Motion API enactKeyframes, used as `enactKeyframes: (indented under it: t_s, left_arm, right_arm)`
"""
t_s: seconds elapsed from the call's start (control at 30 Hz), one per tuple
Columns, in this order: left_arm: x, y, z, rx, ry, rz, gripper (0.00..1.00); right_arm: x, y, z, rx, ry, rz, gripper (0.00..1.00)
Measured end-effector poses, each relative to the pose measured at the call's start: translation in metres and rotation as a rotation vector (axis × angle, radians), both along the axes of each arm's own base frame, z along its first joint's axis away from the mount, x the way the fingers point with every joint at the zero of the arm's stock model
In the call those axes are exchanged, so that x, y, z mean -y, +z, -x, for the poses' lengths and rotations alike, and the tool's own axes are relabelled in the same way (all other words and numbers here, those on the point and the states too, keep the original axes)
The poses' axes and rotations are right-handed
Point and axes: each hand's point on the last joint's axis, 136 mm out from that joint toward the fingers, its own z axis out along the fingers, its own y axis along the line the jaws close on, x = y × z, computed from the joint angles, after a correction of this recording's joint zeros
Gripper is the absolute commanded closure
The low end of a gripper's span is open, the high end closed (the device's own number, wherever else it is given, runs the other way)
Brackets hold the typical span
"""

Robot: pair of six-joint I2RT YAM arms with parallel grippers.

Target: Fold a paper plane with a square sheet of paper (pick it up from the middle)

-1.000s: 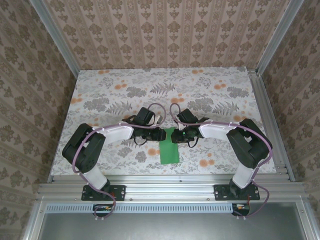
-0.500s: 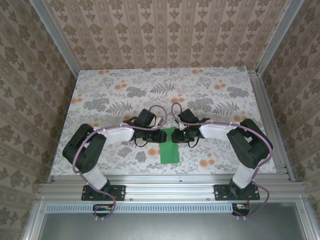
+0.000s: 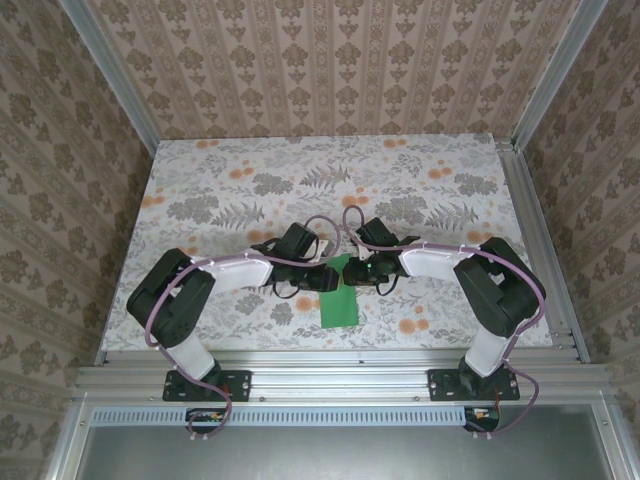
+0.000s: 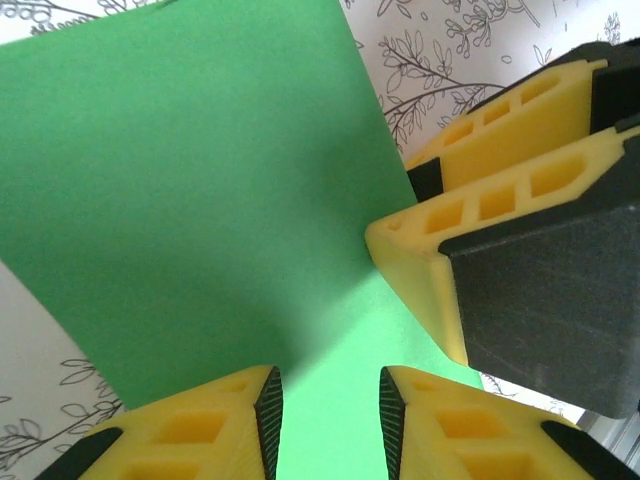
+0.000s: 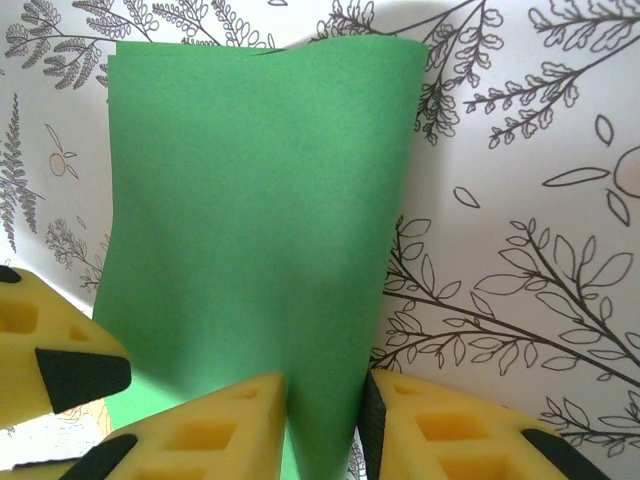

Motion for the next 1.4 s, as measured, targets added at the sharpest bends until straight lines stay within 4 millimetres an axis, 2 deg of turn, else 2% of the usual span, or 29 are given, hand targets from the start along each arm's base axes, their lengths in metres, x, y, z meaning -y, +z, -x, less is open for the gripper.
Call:
enactKeyframes:
  t_s: [0.57, 0.87, 1.2, 1.4]
  left_arm:
    - [-0.002, -0.015, 0.004, -0.025, -0.005, -0.024, 0.68]
    - [-0.001, -0.016, 0.004, -0.024, -0.006, -0.023, 0.68]
    - [0.001, -0.017, 0.002, -0.023, -0.007, -0.024, 0.68]
    - [0.002, -0.017, 0.001, -0.016, -0.016, -0.024, 0.68]
  right_arm:
    - [0.0, -0.001, 0.0, 0.003, 0.0, -0.006, 0.7]
    - [0.0, -0.001, 0.0, 0.004, 0.001, -0.014, 0.7]
    - [-0.001, 0.002, 0.0, 0.007, 0.006, -0.024, 0.64]
    - [0.011, 0.004, 0.013, -0.015, -0.003, -0.01, 0.62]
